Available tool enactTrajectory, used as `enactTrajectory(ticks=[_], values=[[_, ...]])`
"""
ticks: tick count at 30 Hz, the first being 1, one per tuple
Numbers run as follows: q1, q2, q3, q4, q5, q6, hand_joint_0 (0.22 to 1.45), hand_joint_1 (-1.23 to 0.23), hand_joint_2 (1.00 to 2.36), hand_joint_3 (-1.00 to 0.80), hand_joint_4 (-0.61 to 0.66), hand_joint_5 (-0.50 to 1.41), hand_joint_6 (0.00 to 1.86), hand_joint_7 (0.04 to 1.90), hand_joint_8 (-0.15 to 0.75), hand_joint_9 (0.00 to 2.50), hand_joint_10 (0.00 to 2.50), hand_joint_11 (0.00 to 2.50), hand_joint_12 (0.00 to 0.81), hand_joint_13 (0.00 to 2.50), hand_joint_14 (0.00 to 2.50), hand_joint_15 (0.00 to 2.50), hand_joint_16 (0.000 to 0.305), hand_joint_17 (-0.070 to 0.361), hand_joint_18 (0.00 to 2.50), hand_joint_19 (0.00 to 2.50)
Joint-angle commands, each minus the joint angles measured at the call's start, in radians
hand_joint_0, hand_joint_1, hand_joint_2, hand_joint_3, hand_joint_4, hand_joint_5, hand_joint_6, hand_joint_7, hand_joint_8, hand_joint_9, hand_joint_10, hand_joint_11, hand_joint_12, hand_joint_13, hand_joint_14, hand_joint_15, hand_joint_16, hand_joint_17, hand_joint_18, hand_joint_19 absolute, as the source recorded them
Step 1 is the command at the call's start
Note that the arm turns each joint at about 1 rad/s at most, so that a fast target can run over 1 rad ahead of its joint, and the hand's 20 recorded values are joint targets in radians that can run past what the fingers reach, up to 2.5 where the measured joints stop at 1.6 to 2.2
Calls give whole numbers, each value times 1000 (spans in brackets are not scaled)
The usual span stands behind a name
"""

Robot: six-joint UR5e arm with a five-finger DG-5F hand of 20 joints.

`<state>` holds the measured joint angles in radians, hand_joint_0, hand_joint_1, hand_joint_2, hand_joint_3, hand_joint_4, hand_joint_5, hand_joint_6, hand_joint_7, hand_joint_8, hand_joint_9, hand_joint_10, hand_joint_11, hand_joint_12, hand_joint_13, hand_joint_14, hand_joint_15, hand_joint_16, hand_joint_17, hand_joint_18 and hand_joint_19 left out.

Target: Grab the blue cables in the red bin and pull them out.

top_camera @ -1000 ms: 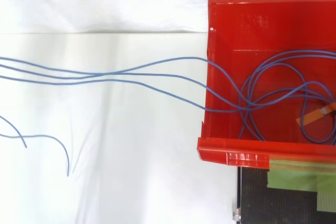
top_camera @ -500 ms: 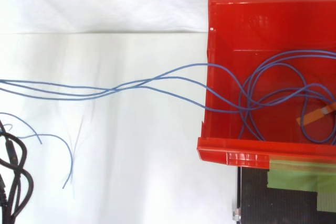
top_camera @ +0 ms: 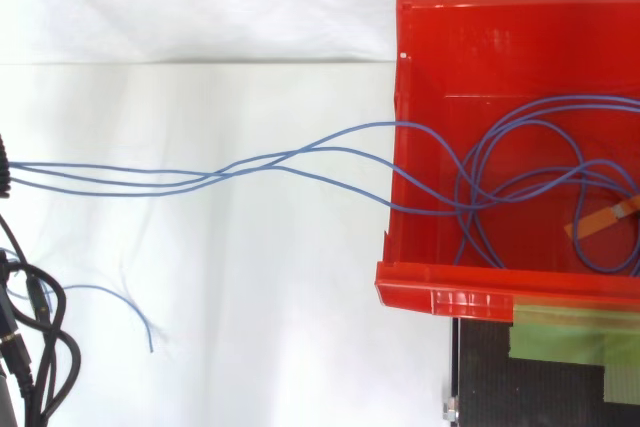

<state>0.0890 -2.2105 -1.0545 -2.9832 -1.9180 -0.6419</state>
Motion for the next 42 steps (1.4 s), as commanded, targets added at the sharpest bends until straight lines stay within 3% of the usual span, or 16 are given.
enactTrajectory(ticks=[1,5,10,22,32,42], values=[[0,0,-1,3,2,11,732,-881,1000,-1000,48,711,820,564,247,1291,15,1510,327,1362,529,1584,56,125,955,880],[0,0,-1,-3,2,21,734,-877,1000,-1000,47,712,814,568,245,1292,15,1510,325,1361,521,1586,55,125,955,881],[0,0,-1,-31,10,86,736,-869,1000,-1000,47,713,809,573,245,1294,16,1487,330,1363,512,1586,55,125,956,880],[2,0,-1,-22,10,52,699,-775,1000,-1000,62,726,789,551,254,1304,14,1500,344,1365,565,1543,58,130,976,879],[0,0,-1,-25,10,57,648,-691,1000,-1000,73,780,499,646,272,1305,15,1474,361,1356,656,1475,62,139,1000,870],[0,0,-1,-26,10,57,621,-622,1000,-1000,88,821,345,693,282,1308,13,1465,379,1352,690,1441,65,145,1010,859]])
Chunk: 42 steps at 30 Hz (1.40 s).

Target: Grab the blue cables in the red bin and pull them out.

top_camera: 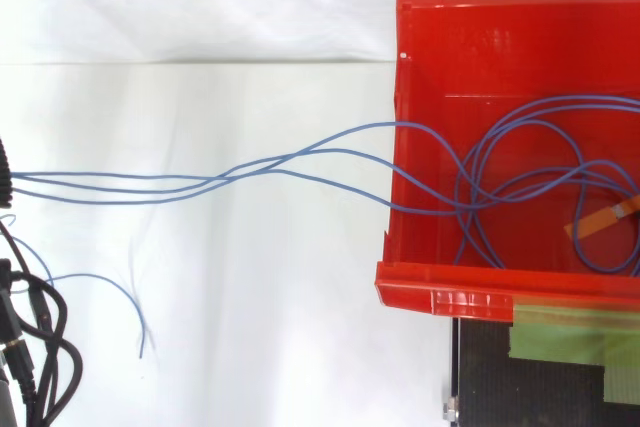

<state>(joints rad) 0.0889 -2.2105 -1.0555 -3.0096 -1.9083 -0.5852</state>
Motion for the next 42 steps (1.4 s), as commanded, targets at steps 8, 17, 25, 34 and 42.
enactTrajectory(ticks=[8,17,25,34,42], values=[[0,0,0,0,0,0,615,-566,1000,-1000,89,958,176,821,293,1319,16,1469,382,1355,668,1461,65,147,997,862],[0,0,0,0,0,0,629,-620,1000,-1000,78,1070,64,908,276,1374,17,1507,367,1393,575,1508,64,143,1000,856],[0,0,0,0,0,0,663,-693,1000,-1000,72,1105,23,947,257,1382,19,1526,357,1405,509,1563,60,135,979,868],[0,0,0,0,0,0,782,-834,1000,-1000,47,1110,3,993,214,1365,22,1562,315,1396,381,1677,53,118,920,903],[0,0,0,0,0,0,843,-891,1000,-1000,55,1081,2,979,213,1357,24,1562,302,1399,308,1734,51,114,903,912]])
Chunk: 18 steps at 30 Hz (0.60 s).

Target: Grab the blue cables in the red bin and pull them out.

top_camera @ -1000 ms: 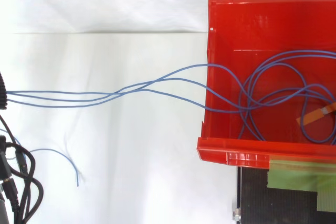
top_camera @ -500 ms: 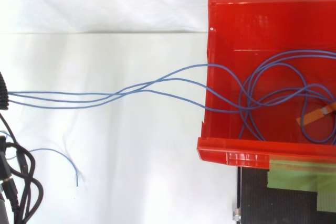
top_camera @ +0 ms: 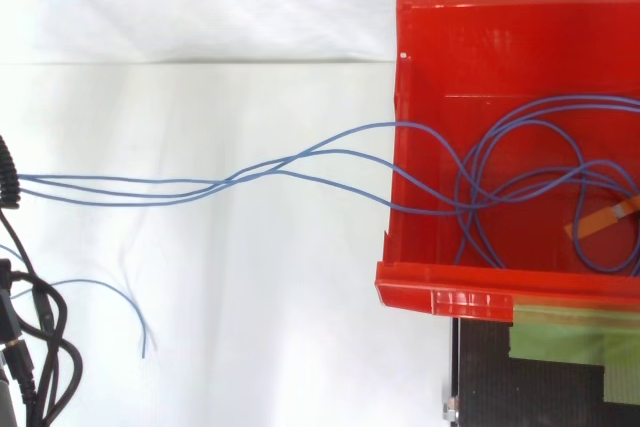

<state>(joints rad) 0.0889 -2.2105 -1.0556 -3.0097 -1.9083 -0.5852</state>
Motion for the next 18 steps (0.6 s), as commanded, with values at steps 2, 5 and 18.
enactTrajectory(ticks=[2,5,18], values=[[0,0,-1,0,0,0,846,-897,1000,-1000,61,1065,2,969,211,1346,23,1561,309,1400,300,1734,51,115,901,912],[0,0,0,0,0,0,847,-897,1000,-1000,66,1053,1,963,217,1342,23,1566,309,1400,297,1731,51,115,902,907],[0,0,0,0,0,0,843,-979,1000,-1000,71,847,182,831,226,1295,22,1524,313,1376,312,1720,53,118,906,909]])
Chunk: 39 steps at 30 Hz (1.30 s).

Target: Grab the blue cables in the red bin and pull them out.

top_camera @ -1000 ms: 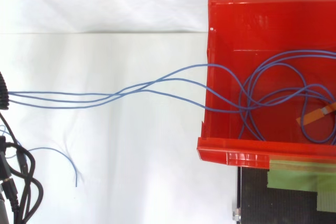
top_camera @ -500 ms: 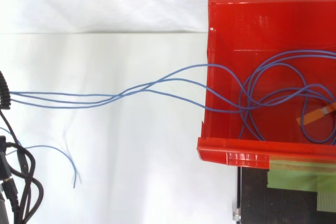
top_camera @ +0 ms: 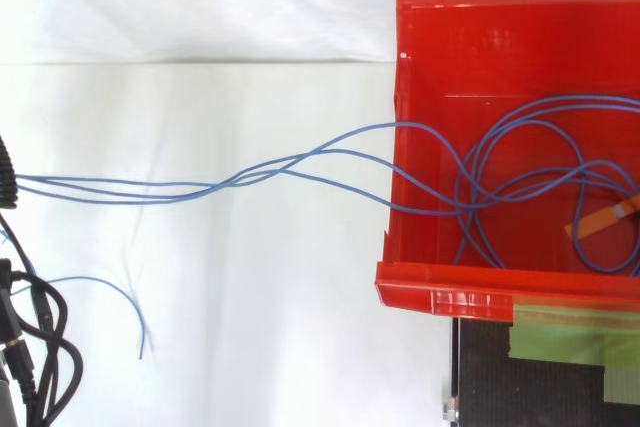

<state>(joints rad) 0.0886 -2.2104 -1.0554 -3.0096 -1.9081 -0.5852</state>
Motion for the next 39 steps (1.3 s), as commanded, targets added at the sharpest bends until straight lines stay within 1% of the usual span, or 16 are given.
enactTrajectory(ticks=[1,5,8,13,18,23,27,32,36,39], values=[[0,0,0,0,0,0,842,-987,1000,-1000,70,822,206,819,220,1289,22,1521,313,1374,316,1713,53,120,907,900],[0,0,0,0,0,0,839,-1002,1000,-1000,67,798,240,793,228,1270,21,1511,315,1368,320,1715,53,120,896,901],[0,0,0,1,0,0,803,-966,1000,-1000,61,796,247,780,231,1274,20,1511,323,1365,342,1685,54,121,903,903],[0,0,0,1,0,0,762,-850,1000,-1000,57,805,221,766,235,1285,19,1501,324,1364,381,1655,55,125,914,903],[0,0,0,0,-2,0,721,-711,1000,-1000,46,886,78,834,243,1296,19,1504,338,1370,422,1605,58,129,933,891],[0,2,0,0,0,0,692,-642,1000,-1000,56,910,38,856,251,1308,18,1500,349,1380,430,1593,60,135,949,890],[2,0,0,0,0,0,675,-611,1000,-1000,60,941,0,873,262,1311,19,1506,365,1383,442,1569,61,138,956,886],[0,0,0,1,0,0,660,-579,1000,-1000,76,1023,4,859,269,1337,19,1499,364,1397,424,1567,62,141,957,881],[2,0,0,0,0,0,658,-594,1000,-1000,80,1051,6,862,264,1354,20,1488,365,1413,401,1579,62,141,961,879],[0,0,0,0,0,0,670,-642,1000,-1000,76,1058,8,863,252,1359,22,1491,351,1416,381,1590,61,138,958,881]])
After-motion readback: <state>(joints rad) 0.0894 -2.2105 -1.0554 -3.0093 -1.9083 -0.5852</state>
